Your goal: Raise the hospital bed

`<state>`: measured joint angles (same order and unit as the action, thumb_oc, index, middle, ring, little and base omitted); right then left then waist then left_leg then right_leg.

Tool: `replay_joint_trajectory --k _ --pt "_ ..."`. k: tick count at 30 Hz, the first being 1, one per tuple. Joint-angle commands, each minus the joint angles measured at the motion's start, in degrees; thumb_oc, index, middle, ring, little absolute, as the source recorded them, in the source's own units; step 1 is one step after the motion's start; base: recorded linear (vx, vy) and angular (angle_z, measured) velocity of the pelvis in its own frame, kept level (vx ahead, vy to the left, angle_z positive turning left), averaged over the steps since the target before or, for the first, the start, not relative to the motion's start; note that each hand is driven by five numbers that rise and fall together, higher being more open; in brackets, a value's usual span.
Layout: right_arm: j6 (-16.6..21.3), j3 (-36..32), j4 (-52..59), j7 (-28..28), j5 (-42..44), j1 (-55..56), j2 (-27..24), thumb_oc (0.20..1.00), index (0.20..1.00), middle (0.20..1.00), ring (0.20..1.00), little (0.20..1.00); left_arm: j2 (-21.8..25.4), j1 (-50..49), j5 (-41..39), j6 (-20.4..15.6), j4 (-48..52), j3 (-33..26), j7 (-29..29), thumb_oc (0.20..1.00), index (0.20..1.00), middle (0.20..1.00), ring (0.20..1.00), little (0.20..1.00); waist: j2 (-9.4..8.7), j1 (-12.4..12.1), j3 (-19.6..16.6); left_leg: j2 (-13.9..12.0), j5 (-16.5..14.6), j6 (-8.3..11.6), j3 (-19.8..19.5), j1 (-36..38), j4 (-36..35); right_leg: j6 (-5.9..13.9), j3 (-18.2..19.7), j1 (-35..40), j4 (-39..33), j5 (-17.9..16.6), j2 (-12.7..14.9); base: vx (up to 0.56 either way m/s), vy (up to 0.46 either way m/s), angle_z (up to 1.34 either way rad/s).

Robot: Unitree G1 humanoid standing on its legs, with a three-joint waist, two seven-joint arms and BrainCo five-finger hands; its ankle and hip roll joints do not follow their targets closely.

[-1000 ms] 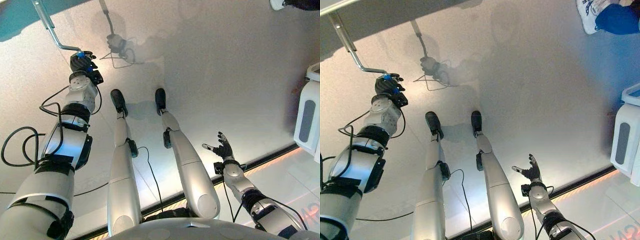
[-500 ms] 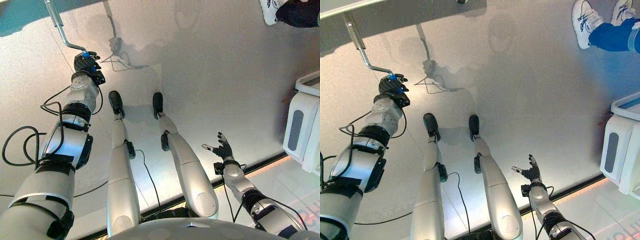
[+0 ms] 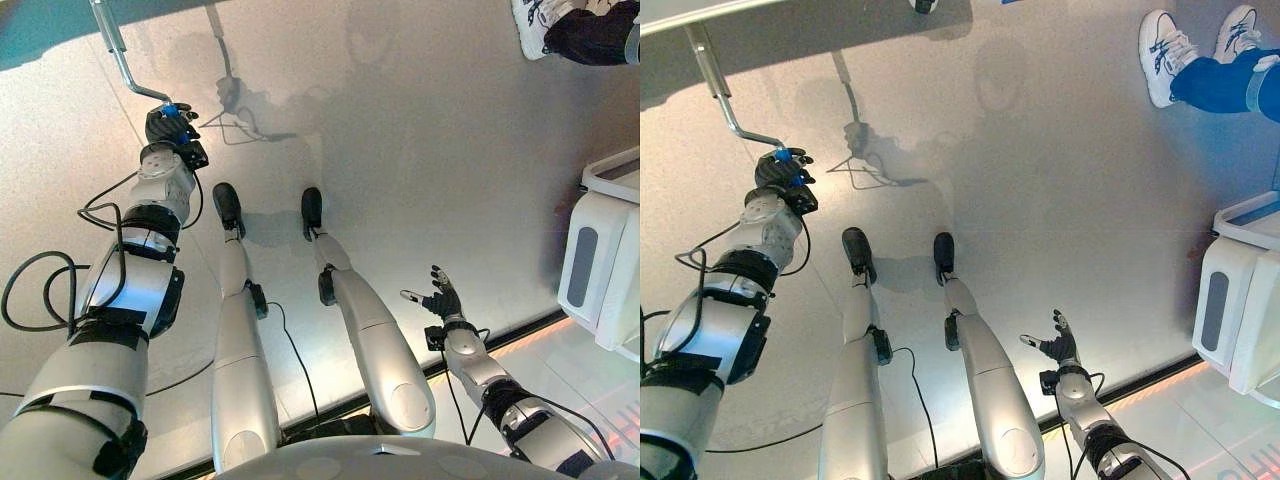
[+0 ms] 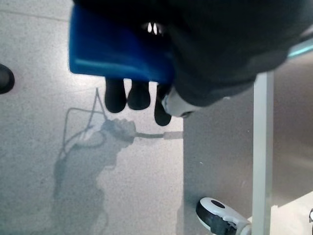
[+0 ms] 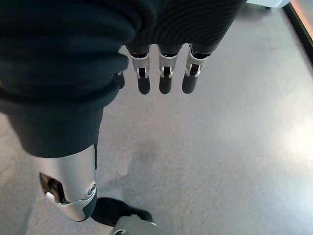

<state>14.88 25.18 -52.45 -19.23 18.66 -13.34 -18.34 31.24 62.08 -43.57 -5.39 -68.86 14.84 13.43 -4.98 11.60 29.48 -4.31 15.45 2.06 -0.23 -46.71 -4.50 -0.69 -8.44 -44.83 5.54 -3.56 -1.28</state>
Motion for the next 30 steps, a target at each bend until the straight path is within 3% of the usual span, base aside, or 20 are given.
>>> replay_joint_trajectory --k 1,17,25,30 --pt "-0.1 -2.1 0.0 0.0 1.7 3.7 0.8 1.000 1.000 1.000 1.000 1.000 11.7 -1.7 -5.7 -5.1 -0.4 -2.8 4.3 0.200 0.200 0.200 0.200 0.200 -4.32 -6.2 0.3 3.9 -5.8 0.67 2.2 5.5 -0.5 8.95 3.4 3.2 -8.1 -9.2 4.3 0.00 0.000 0.00" --pt "0.1 -1.4 0.6 0.1 1.8 4.4 0.6 1.000 1.000 1.000 1.000 1.000 12.7 -0.3 -3.3 -5.1 -0.6 -0.4 4.7 0.200 0.200 0.200 0.200 0.200 -3.43 -6.6 0.3 4.0 -5.6 0.65 2.3 6.0 -0.5 8.76 3.4 3.0 -7.5 -9.1 4.3 0.00 0.000 0.00" --pt "-0.1 -1.3 0.3 -0.2 1.9 4.4 0.0 1.000 1.000 1.000 1.000 1.000 10.6 -0.4 1.6 -4.5 -1.0 1.8 4.8 0.200 0.200 0.200 0.200 0.200 -2.69 -5.6 0.3 4.1 -5.2 0.60 3.3 4.4 -0.5 8.69 4.3 0.8 -6.7 -9.3 4.1 0.00 0.000 0.00" --pt "0.1 -1.7 0.9 -1.3 1.2 4.7 -0.4 1.000 1.000 1.000 1.000 1.000 6.8 -0.3 3.5 -3.9 -0.7 2.5 4.6 0.200 0.200 0.200 0.200 0.200 -2.28 -4.2 0.3 3.8 -5.2 0.43 5.1 3.8 -0.5 8.57 6.0 -1.3 -6.0 -9.7 3.3 -0.02 0.011 -0.10"
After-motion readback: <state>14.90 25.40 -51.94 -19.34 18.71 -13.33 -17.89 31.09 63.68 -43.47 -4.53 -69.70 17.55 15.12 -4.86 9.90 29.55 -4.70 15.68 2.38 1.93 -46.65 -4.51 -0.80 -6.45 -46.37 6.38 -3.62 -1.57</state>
